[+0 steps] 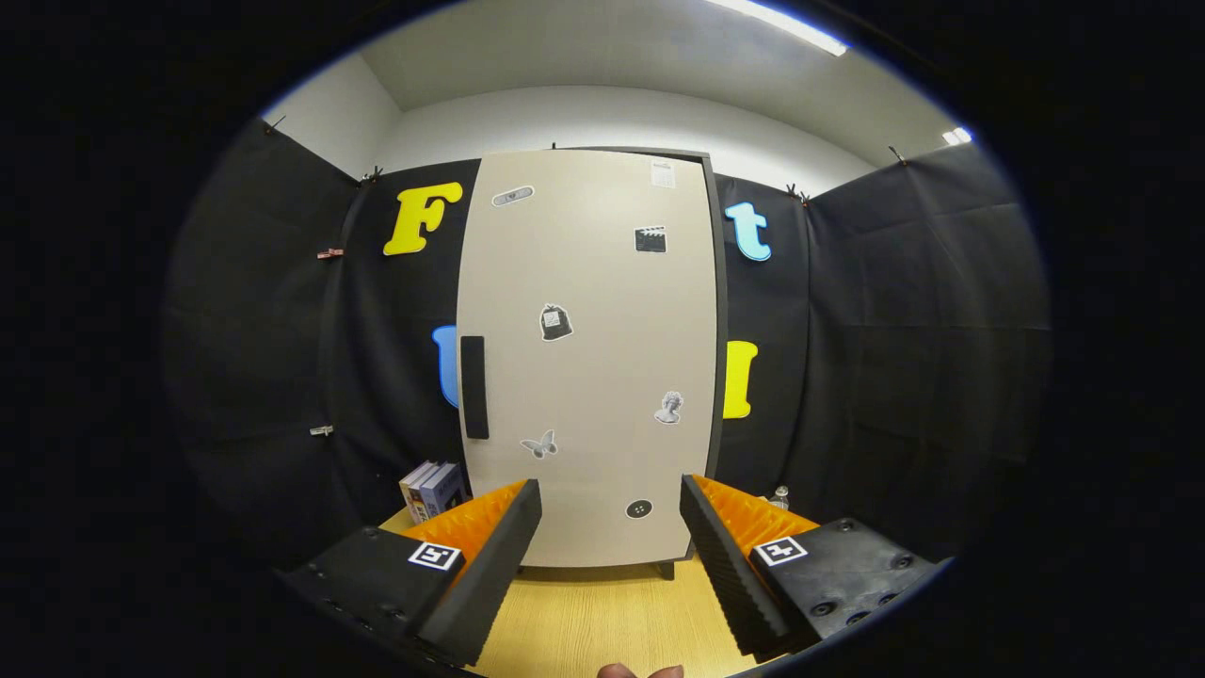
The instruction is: Open the shoe cabinet door, grab the shoes and put them into the shoe cabinet, then close the shoe cabinet door.
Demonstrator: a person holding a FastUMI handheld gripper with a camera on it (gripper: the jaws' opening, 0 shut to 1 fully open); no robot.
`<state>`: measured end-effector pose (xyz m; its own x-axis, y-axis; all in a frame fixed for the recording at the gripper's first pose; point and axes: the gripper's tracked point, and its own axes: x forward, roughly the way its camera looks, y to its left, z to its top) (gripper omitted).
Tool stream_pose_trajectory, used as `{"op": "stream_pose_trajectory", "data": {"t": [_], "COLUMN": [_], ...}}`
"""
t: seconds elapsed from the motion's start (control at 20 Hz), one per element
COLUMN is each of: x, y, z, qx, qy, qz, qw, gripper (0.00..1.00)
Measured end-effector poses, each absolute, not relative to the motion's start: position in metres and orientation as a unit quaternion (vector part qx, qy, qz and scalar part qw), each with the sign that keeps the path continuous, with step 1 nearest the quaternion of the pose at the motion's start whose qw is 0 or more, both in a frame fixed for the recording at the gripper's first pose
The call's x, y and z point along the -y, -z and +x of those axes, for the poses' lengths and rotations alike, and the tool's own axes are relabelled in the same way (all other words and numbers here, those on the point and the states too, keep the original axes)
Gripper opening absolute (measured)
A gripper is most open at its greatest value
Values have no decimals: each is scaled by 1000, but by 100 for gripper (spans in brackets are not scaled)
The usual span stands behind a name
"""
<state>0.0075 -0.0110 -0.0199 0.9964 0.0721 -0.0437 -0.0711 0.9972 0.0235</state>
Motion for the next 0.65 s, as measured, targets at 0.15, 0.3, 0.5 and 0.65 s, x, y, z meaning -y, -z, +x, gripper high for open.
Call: {"op": "stream_pose_trajectory", "data": {"t": [0.15,0.3,0.5,0.65], "x": [10,9,7,4], "y": [22,23,22,23], "z": [6,5,3,-12], "qx": [-25,-29,-27,-29], "qy": [-36,-37,-40,-42], "qz": [13,18,16,17], "qw": [999,999,999,999], "gripper": [97,97,97,97]}}
